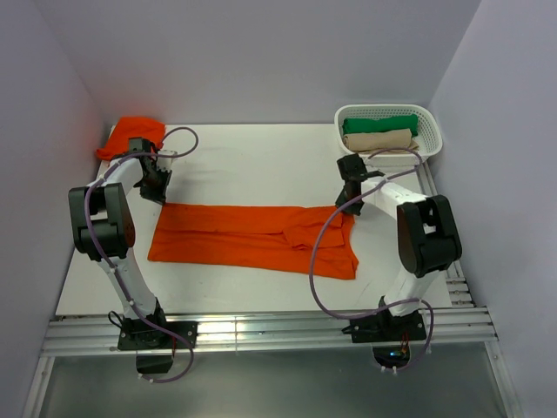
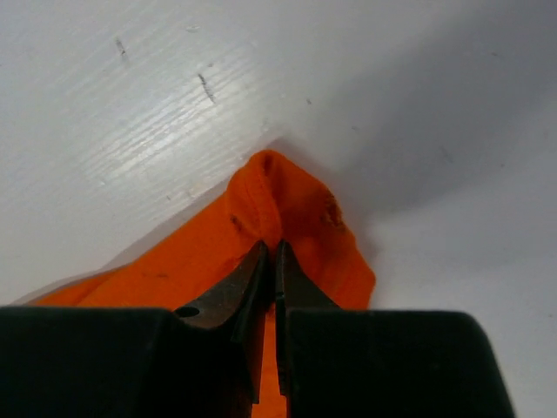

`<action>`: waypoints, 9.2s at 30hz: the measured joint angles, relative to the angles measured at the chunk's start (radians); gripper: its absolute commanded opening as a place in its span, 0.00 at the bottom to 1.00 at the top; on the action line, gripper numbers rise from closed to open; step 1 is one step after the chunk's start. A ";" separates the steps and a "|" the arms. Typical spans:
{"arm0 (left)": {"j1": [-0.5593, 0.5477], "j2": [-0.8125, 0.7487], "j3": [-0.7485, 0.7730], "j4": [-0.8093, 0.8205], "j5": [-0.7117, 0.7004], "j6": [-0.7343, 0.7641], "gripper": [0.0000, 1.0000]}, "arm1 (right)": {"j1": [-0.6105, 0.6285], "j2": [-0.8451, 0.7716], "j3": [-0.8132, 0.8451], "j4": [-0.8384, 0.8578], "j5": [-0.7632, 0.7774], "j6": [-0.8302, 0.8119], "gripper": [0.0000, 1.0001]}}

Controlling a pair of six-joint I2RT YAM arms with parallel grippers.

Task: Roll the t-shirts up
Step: Fold the tshirt, then roll the tshirt

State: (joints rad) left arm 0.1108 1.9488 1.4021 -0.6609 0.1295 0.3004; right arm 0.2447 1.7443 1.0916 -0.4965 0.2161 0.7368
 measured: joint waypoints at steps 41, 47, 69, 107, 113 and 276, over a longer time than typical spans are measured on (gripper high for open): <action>0.008 -0.122 0.077 -0.044 0.042 -0.033 0.57 | -0.015 -0.351 -0.398 0.128 -0.158 -0.021 0.70; 0.012 -0.166 0.075 -0.062 0.057 -0.030 0.56 | 0.055 -0.276 -0.362 0.126 -0.114 -0.016 0.30; 0.014 -0.168 0.048 -0.084 0.076 -0.029 0.58 | -0.151 -0.136 -0.118 -0.196 0.238 -0.102 0.21; -0.093 0.108 0.039 -0.099 0.578 -0.086 0.69 | 0.840 0.341 0.646 -0.180 0.104 0.395 0.51; -0.100 0.111 0.035 -0.089 0.591 -0.086 0.65 | 0.881 0.492 0.805 -0.159 0.053 0.397 0.50; -0.315 0.118 0.158 -0.236 0.158 -0.236 0.20 | 0.841 0.201 0.079 0.332 0.008 0.661 0.00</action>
State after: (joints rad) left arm -0.2047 2.0666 1.5600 -0.8967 0.2874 0.0643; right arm 1.0859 1.9450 1.1709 -0.1642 0.2245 1.3983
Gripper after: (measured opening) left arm 0.200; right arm 0.063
